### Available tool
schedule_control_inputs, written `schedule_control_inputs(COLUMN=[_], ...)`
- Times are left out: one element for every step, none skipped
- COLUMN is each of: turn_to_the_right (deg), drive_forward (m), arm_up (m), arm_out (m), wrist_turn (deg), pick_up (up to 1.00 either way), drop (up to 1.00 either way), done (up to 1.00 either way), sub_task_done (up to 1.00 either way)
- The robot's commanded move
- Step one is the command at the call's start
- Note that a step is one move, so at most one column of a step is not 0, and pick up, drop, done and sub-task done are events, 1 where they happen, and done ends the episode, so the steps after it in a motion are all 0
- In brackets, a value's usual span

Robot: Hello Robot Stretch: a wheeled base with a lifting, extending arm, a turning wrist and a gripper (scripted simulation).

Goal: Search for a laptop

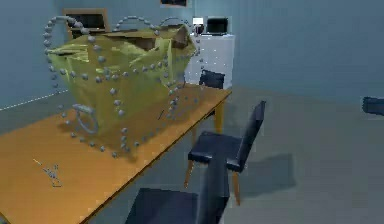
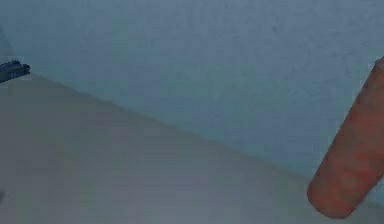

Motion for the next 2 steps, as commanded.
schedule_control_inputs(turn_to_the_right=[45.0, 45.0], drive_forward=[0.0, 0.0], arm_up=[0.0, 0.0], arm_out=[0.0, 0.0], wrist_turn=[0.0, 0.0], pick_up=[0.0, 0.0], drop=[0.0, 0.0], done=[0.0, 0.0], sub_task_done=[0.0, 0.0])
